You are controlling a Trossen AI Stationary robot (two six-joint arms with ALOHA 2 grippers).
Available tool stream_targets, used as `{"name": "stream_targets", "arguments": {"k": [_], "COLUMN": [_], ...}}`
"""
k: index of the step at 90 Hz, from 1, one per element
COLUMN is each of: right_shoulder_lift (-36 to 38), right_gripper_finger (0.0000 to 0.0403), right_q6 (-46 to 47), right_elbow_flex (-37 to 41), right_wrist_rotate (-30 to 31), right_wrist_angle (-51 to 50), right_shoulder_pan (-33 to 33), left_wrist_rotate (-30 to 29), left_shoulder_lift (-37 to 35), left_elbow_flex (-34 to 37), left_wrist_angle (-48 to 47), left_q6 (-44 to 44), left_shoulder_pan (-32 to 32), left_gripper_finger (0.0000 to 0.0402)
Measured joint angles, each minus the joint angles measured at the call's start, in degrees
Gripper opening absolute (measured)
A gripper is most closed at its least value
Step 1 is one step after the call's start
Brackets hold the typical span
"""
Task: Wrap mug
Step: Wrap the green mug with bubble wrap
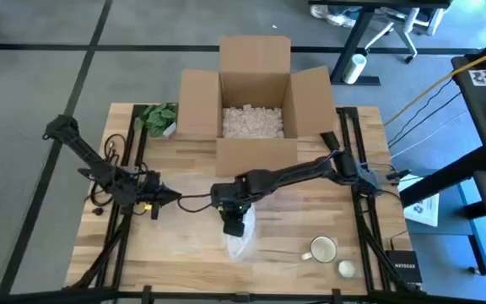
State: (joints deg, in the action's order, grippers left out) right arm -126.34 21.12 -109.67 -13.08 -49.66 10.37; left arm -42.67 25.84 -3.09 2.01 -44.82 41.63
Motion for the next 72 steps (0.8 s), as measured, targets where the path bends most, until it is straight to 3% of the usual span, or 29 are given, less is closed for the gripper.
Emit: {"name": "stream_targets", "arguments": {"k": [15, 30, 54, 72], "right_shoulder_lift": [0.1, 0.1, 0.1, 0.4], "right_gripper_finger": [0.0095, 0.0105, 0.0106, 0.0106], "right_q6": [-0.6, -1.3, -1.6, -1.8], "right_elbow_flex": [-0.2, -0.2, -0.2, -0.2], "right_wrist_rotate": [0.4, 0.4, 0.4, 0.4], "right_wrist_angle": [-0.4, -0.4, -1.5, -1.4], "right_shoulder_pan": [0.0, 0.0, 0.0, 0.0], "left_wrist_rotate": [2.1, 2.7, 3.9, 11.9], "left_shoulder_lift": [3.1, 10.6, 23.1, 29.6], "left_elbow_flex": [0.0, -0.2, -6.1, -10.0], "left_wrist_angle": [11.2, 19.0, 21.6, 21.5], "left_q6": [8.1, 10.8, 14.9, 21.3], "left_shoulder_pan": [0.0, -0.1, -0.1, -1.9], "left_gripper_finger": [0.0000, 0.0000, 0.0000, 0.0000]}}
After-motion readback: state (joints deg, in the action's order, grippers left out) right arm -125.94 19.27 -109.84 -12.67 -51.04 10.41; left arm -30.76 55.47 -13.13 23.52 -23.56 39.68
